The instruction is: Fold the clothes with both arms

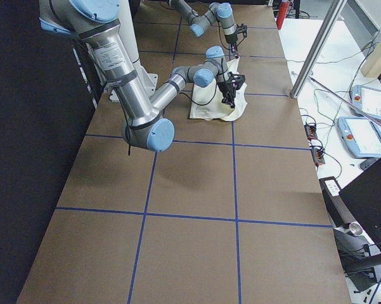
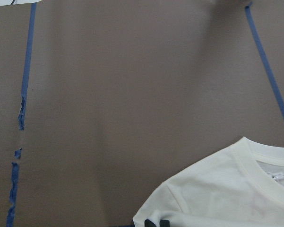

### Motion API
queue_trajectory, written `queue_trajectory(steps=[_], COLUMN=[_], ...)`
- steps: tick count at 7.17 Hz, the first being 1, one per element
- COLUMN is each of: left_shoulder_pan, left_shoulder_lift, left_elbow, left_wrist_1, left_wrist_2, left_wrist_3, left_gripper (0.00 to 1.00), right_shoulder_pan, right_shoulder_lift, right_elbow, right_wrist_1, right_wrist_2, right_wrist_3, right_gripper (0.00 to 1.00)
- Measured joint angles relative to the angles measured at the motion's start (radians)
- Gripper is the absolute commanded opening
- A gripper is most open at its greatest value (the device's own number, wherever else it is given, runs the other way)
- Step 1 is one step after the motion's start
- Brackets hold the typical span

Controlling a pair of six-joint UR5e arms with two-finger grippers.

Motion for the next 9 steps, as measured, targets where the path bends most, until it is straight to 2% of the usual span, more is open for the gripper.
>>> queue_trajectory(steps=[1, 2, 3, 5, 7, 8, 9], left_shoulder_pan=[0.003, 0.008, 0.014, 0.025, 0.037, 0.065, 0.109], left_shoulder_lift=[-0.003, -0.005, -0.005, 0.015, 0.102, 0.164, 0.234], left_elbow=[0.035, 0.048, 0.051, 0.019, -0.112, -0.185, -0.247], left_wrist_1=[-0.034, -0.049, -0.055, -0.084, -0.102, -0.107, -0.131], left_wrist_2=[0.002, 0.002, 0.001, -0.005, -0.044, -0.059, -0.062], left_wrist_3=[-0.001, -0.001, 0.001, 0.044, 0.077, 0.068, 0.037], left_gripper=[0.04, 0.80, 1.00, 1.00, 1.00, 0.93, 0.73], right_shoulder_pan=[0.000, 0.001, 0.001, 0.012, 0.057, 0.066, 0.070], right_shoulder_lift=[0.003, 0.003, 0.001, -0.002, -0.006, -0.009, -0.011], right_elbow=[-0.051, -0.072, -0.079, -0.076, -0.061, -0.052, -0.046], right_wrist_1=[0.055, 0.077, 0.084, 0.085, 0.092, 0.092, 0.093], right_wrist_2=[0.000, 0.000, 0.000, 0.013, 0.084, 0.100, 0.106], right_wrist_3=[-0.001, -0.001, -0.001, -0.066, -0.192, -0.214, -0.222], right_gripper=[0.00, 0.71, 1.00, 1.00, 1.00, 1.00, 1.00])
